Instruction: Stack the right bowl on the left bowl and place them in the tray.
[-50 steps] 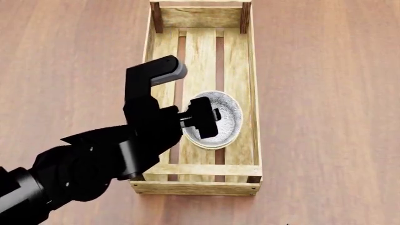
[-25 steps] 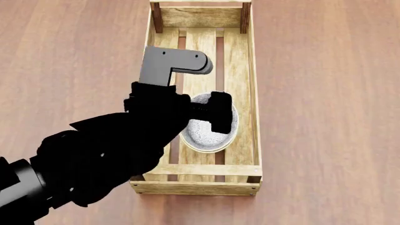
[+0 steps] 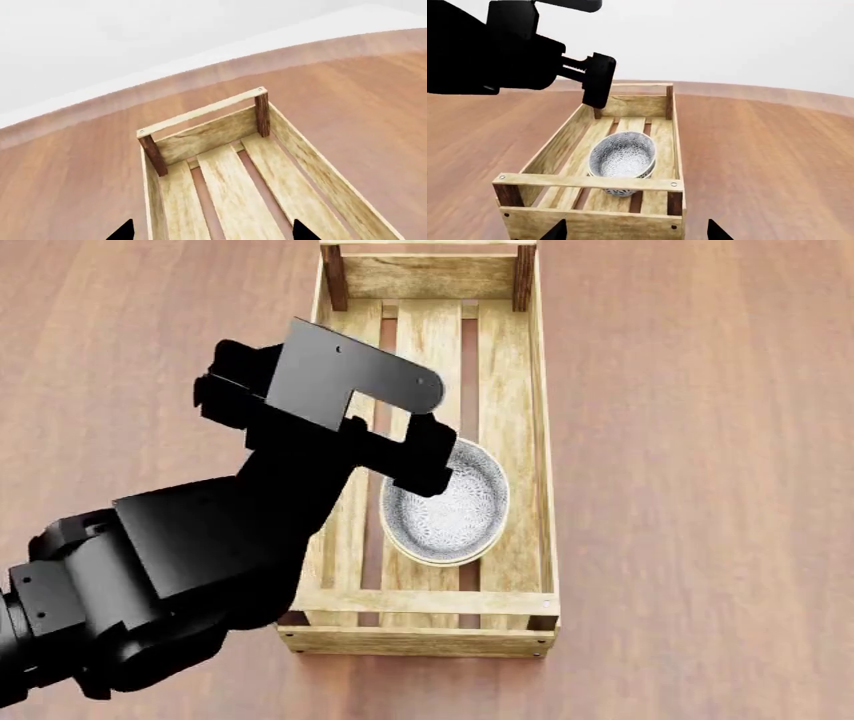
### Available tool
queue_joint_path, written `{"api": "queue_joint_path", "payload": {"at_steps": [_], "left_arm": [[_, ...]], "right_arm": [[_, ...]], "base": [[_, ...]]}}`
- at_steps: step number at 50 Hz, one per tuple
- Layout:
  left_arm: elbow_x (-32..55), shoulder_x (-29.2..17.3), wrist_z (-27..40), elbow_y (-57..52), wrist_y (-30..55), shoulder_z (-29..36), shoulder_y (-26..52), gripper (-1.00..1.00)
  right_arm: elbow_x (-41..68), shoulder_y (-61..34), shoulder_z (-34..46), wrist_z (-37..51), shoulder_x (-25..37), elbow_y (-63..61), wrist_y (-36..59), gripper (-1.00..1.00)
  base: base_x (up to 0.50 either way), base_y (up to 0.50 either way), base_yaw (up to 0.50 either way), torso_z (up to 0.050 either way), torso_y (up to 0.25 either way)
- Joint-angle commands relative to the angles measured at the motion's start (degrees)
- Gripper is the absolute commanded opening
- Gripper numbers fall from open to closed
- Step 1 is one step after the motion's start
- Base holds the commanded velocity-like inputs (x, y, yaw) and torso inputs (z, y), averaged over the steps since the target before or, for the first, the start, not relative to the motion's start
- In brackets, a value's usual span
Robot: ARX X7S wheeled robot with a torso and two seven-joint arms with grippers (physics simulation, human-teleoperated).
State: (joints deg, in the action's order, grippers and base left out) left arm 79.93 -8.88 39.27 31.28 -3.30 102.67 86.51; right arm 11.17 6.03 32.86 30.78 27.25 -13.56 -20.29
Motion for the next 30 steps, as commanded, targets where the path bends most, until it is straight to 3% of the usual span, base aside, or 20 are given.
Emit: {"api": "queue_joint_path", "payload": {"at_steps": [1, 10, 18, 30], "left_arm": [[-10.33, -7.9, 10.98, -18.76, -2.56, 2.56, 3.72, 1.0], [-18.99, -17.26, 22.55, -40.71, -0.92, 5.78, 8.87, 1.0], [-27.21, -29.74, 33.86, -61.19, 2.49, 8.91, 12.85, 1.0], [-43.92, -47.71, 47.26, -72.69, 3.63, 16.22, 4.29, 1.0]], "right_arm": [[-2.4, 0.07, -0.52, -1.17, -1.42, 0.69, 0.07, 1.0], [-2.81, 0.56, -0.37, -0.8, -0.99, -0.89, 0.76, 1.0], [-4.31, 1.11, 0.47, -0.63, -0.94, -1.82, 1.25, 1.0], [-4.52, 1.39, 0.12, -0.01, -0.28, -4.0, 2.27, 1.0]], "base": [[0.0, 0.0, 0.0, 0.0, 0.0], [0.0, 0.0, 0.0, 0.0, 0.0], [0.0, 0.0, 0.0, 0.0, 0.0], [0.0, 0.0, 0.0, 0.0, 0.0]]}}
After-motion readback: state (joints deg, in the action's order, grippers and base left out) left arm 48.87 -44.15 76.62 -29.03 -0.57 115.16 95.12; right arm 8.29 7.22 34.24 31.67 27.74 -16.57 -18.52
